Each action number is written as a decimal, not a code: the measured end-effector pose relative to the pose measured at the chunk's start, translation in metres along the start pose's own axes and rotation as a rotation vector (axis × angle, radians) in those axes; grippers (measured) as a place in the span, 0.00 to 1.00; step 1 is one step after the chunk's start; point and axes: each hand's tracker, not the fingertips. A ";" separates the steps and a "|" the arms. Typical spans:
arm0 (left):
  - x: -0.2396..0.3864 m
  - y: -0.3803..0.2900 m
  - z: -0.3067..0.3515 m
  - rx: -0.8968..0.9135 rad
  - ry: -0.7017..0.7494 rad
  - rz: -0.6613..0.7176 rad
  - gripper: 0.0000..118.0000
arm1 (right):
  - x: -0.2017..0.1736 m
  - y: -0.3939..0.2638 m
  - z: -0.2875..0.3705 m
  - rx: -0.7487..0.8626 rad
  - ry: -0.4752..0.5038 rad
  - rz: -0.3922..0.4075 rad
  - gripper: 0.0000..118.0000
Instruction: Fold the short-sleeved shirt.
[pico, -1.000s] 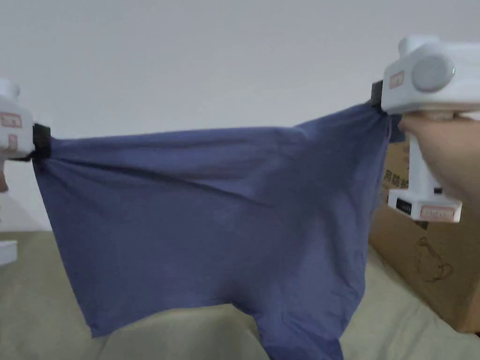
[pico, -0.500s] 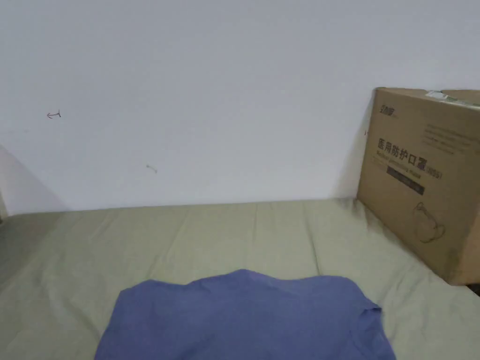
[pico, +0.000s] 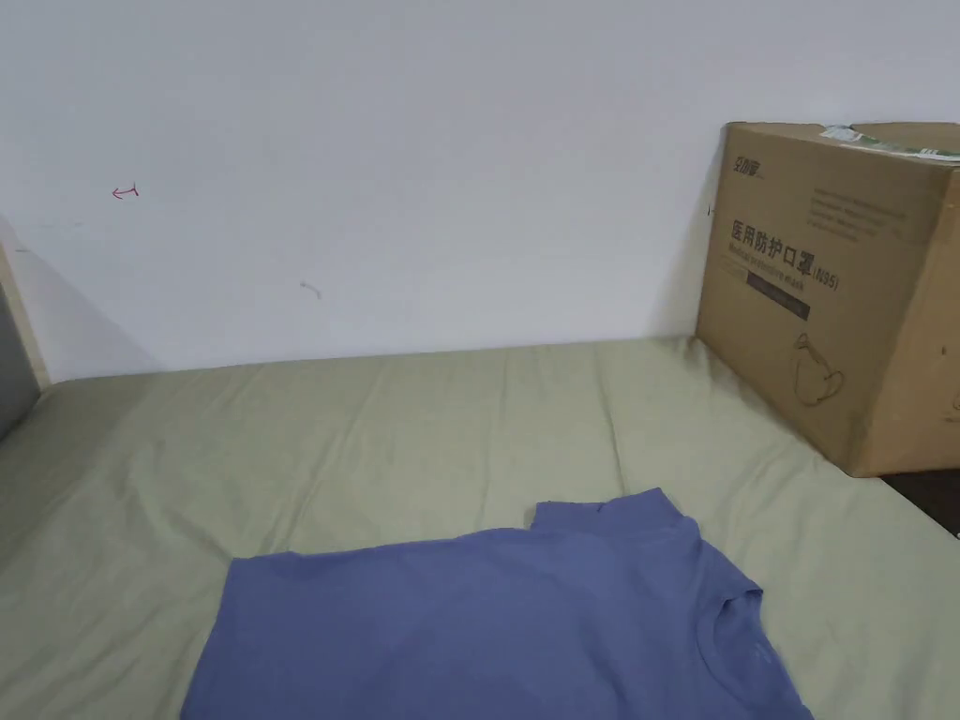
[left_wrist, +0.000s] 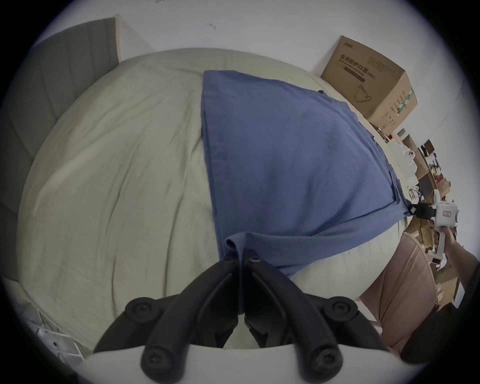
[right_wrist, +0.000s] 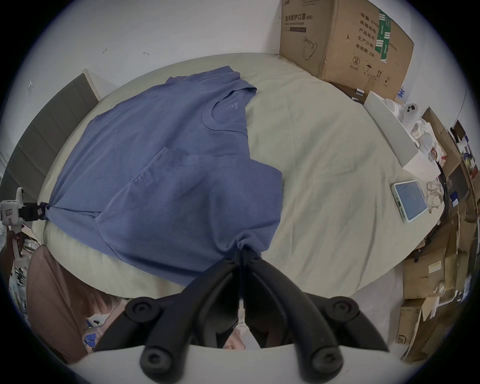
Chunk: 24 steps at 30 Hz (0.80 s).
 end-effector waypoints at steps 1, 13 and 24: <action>0.001 0.001 0.003 0.012 -0.002 -0.003 0.03 | 0.000 0.002 0.000 -0.002 -0.003 0.003 0.04; 0.024 0.002 0.102 0.454 -0.149 0.221 0.95 | -0.038 0.025 0.096 0.295 0.106 -0.173 0.93; 0.099 -0.014 0.194 0.807 0.095 0.120 0.00 | -0.118 0.023 0.188 0.806 0.234 -0.102 0.00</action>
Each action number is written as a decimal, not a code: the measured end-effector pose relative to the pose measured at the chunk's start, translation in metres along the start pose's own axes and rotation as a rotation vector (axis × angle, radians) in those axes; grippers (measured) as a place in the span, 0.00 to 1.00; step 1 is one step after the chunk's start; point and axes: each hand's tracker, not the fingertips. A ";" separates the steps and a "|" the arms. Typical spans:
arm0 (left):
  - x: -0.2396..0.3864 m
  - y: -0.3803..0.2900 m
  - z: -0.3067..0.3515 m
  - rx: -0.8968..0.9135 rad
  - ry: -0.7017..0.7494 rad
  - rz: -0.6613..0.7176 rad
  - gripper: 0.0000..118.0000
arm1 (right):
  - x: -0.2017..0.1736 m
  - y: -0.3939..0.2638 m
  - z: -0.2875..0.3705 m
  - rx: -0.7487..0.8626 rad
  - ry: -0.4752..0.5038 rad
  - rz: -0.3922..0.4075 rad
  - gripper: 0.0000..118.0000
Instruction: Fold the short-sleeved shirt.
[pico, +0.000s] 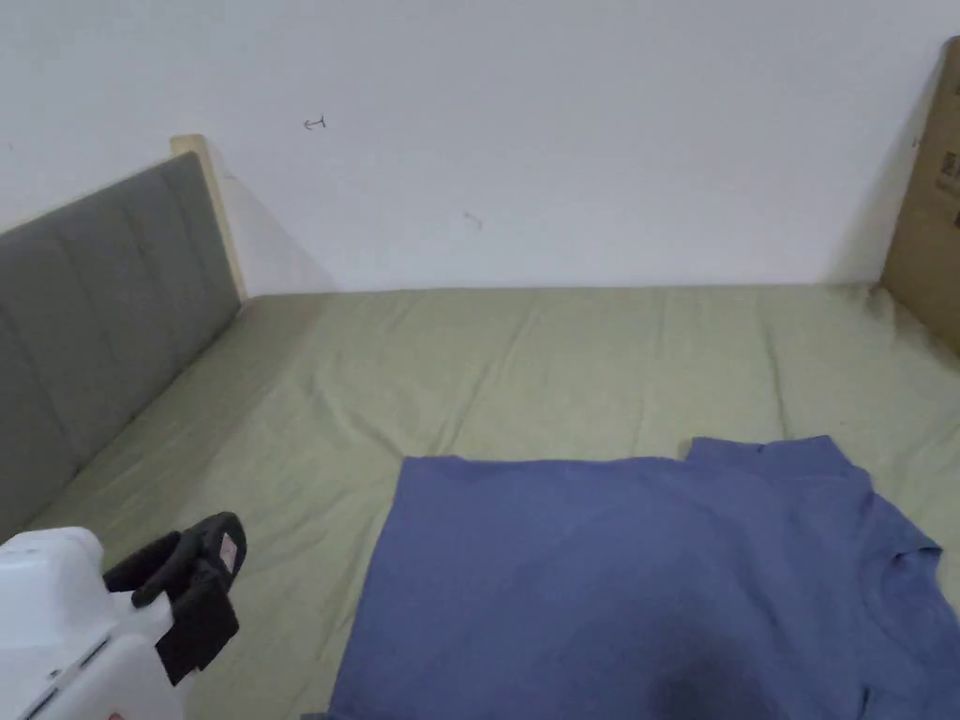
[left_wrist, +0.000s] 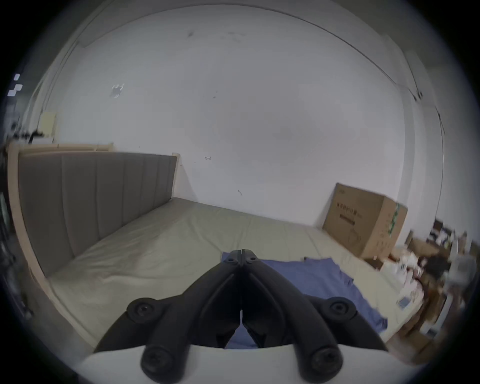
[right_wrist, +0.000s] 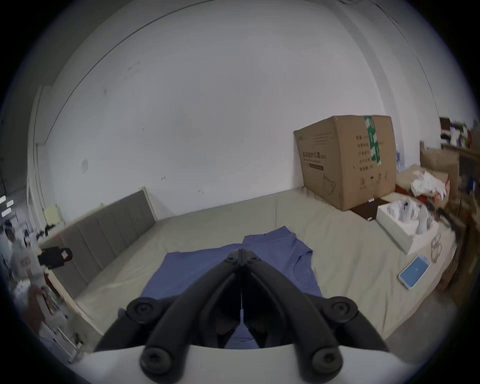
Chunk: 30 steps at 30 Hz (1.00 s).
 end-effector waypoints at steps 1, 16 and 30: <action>-0.006 0.003 -0.011 -0.125 0.003 -0.005 0.00 | -0.004 0.001 0.000 0.000 -0.021 0.036 0.00; -0.098 -0.113 -0.168 -0.859 -0.004 0.029 0.90 | 0.010 -0.037 -0.021 -0.288 -0.056 -0.118 0.00; -0.074 -0.096 -0.107 -0.510 -0.125 -0.036 0.02 | 0.078 -0.044 -0.047 -0.454 -0.141 -0.128 0.03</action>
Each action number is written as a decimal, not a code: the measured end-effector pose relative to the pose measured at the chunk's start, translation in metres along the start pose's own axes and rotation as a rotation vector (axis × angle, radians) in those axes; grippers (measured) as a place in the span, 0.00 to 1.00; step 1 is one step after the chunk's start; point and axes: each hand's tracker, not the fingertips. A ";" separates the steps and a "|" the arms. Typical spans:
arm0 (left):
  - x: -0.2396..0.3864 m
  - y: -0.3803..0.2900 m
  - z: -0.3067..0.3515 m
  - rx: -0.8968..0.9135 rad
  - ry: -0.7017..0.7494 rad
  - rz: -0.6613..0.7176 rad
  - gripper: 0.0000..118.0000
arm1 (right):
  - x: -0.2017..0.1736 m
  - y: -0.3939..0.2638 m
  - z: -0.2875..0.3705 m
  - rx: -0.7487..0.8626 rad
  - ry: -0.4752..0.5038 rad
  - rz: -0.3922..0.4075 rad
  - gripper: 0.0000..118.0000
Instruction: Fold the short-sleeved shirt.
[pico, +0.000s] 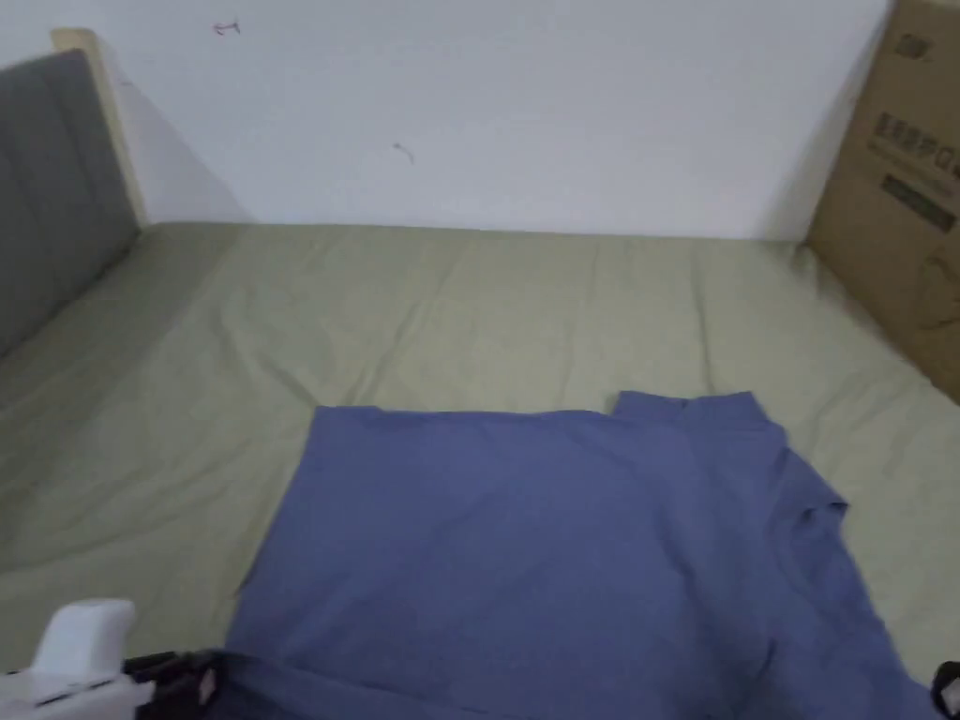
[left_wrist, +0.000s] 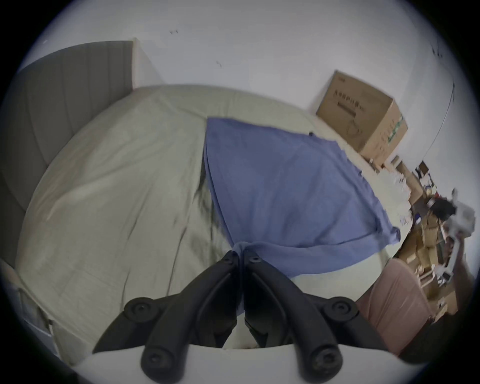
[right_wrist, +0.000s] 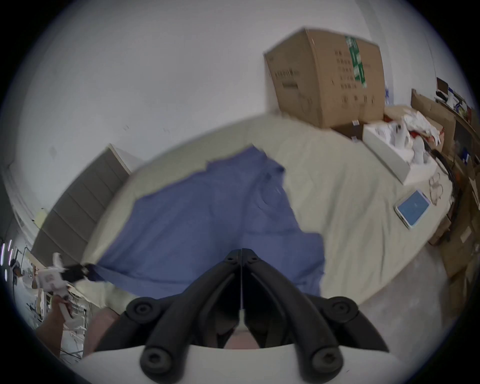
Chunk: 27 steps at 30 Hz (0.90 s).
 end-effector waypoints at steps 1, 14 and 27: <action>0.002 0.000 0.004 0.009 0.007 -0.002 0.02 | 0.012 0.000 -0.009 -0.067 -0.024 -0.012 0.25; 0.025 -0.007 0.005 -0.104 0.076 -0.029 0.02 | 0.095 -0.047 -0.091 -0.400 -0.203 0.039 0.22; 0.031 -0.008 0.015 -0.051 0.096 0.008 0.01 | 0.072 -0.035 -0.039 -0.140 -0.070 -0.013 0.03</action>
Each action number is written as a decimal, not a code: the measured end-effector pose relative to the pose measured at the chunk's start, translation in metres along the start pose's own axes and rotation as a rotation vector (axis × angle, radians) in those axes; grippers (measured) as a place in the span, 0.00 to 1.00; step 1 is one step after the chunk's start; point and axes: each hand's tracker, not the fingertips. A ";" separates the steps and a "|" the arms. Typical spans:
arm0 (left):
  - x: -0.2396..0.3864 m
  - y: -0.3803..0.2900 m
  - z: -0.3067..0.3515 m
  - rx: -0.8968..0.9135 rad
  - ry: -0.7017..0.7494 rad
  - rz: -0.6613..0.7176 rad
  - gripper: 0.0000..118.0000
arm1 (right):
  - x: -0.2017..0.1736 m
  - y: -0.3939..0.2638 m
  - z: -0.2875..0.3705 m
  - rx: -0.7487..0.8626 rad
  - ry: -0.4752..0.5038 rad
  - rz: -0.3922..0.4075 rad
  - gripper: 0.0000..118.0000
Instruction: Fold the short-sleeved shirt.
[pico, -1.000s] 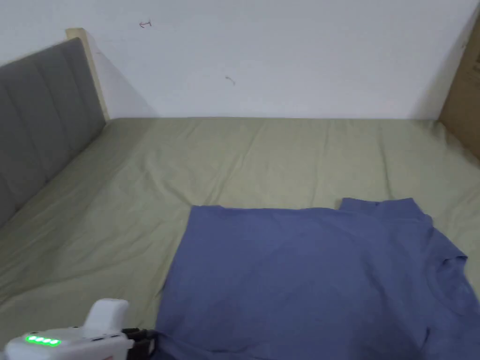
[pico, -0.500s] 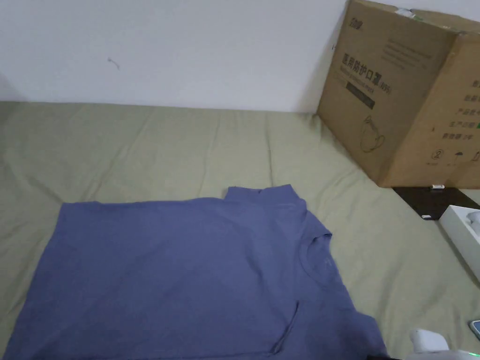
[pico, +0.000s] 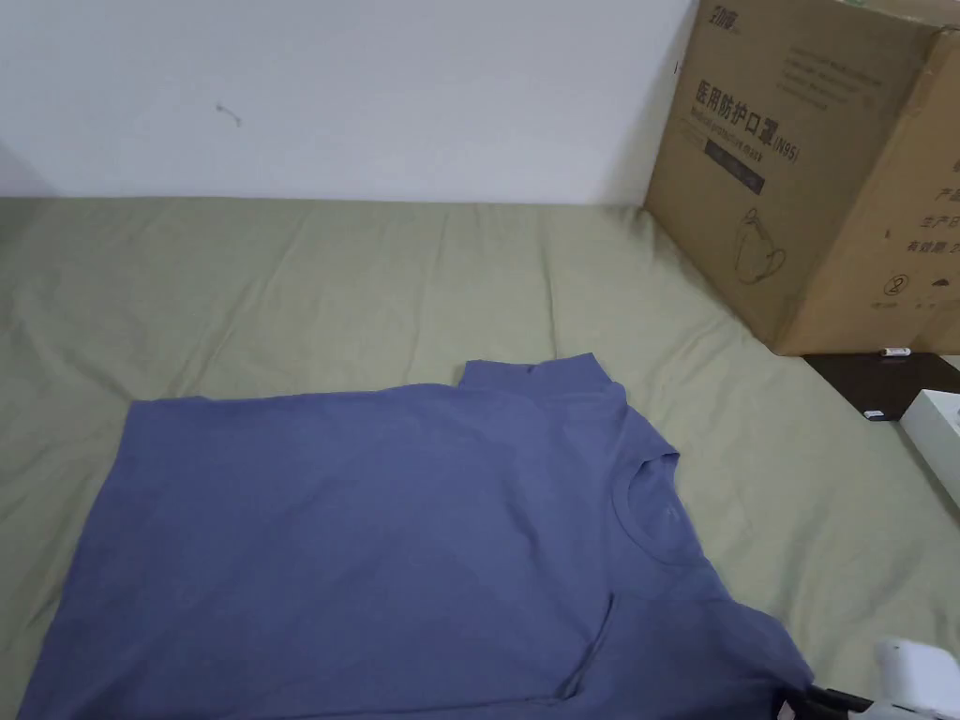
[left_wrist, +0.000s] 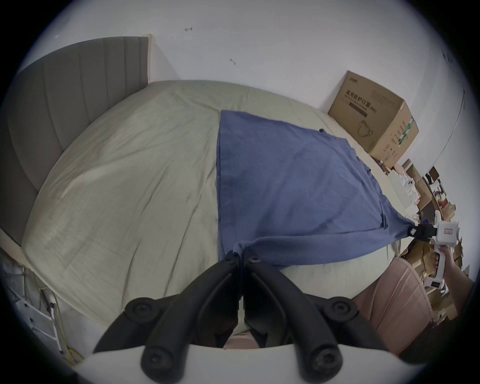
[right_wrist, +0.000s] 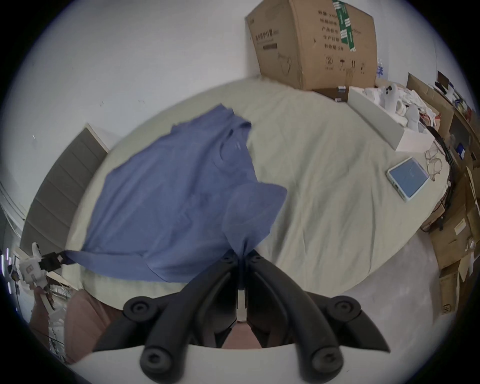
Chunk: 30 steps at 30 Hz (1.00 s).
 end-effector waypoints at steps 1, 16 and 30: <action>0.002 0.004 0.002 0.023 -0.004 0.003 0.01 | -0.002 0.004 0.005 0.022 0.012 -0.012 0.03; -0.015 0.130 -0.120 -0.041 0.069 0.142 0.01 | -0.021 0.160 -0.102 -0.015 0.013 -0.164 0.03; -0.022 0.109 -0.095 0.167 -0.015 0.273 0.98 | -0.045 0.143 -0.087 0.178 -0.053 -0.083 1.00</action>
